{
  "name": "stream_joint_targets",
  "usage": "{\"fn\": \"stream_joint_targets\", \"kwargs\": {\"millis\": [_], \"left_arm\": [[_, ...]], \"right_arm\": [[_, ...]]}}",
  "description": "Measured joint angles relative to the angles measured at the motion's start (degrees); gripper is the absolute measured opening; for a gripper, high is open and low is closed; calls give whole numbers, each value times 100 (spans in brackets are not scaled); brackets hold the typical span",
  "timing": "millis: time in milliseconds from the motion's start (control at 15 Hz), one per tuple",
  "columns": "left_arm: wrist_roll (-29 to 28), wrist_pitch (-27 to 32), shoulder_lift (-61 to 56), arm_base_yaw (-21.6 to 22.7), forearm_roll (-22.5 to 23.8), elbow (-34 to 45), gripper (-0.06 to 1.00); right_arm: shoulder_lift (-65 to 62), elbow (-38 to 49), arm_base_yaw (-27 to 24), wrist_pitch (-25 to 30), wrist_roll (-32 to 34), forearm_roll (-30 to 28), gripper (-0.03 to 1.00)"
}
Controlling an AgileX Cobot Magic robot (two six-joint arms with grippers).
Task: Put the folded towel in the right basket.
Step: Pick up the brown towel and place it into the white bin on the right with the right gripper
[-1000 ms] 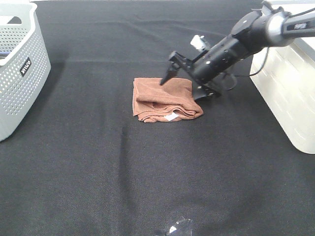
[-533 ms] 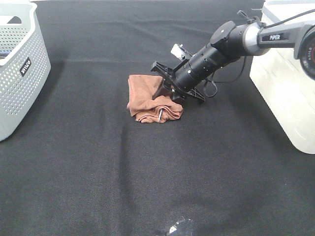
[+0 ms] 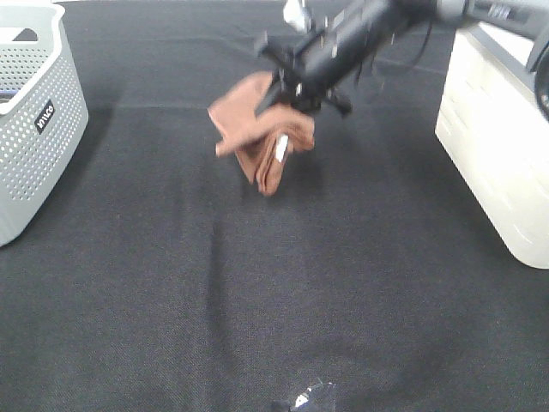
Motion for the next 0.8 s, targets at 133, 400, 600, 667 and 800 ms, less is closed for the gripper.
{"fn": "stream_joint_targets", "kwargs": {"millis": [133, 400, 600, 667, 800], "left_arm": [[0, 0, 0, 0, 0, 0, 99], [0, 0, 0, 0, 0, 0, 99], [0, 0, 0, 0, 0, 0, 99], [0, 0, 0, 0, 0, 0, 99], [0, 0, 0, 0, 0, 0, 99]], "right_arm": [[-46, -332, 0, 63, 17, -97, 26], [-808, -642, 0, 109, 201, -756, 26], [-2068, -401, -11, 138, 441, -2630, 26], [-2447, -206, -109, 138, 481, -3048, 26], [-3163, 172, -676, 149, 550, -3369, 26]]}}
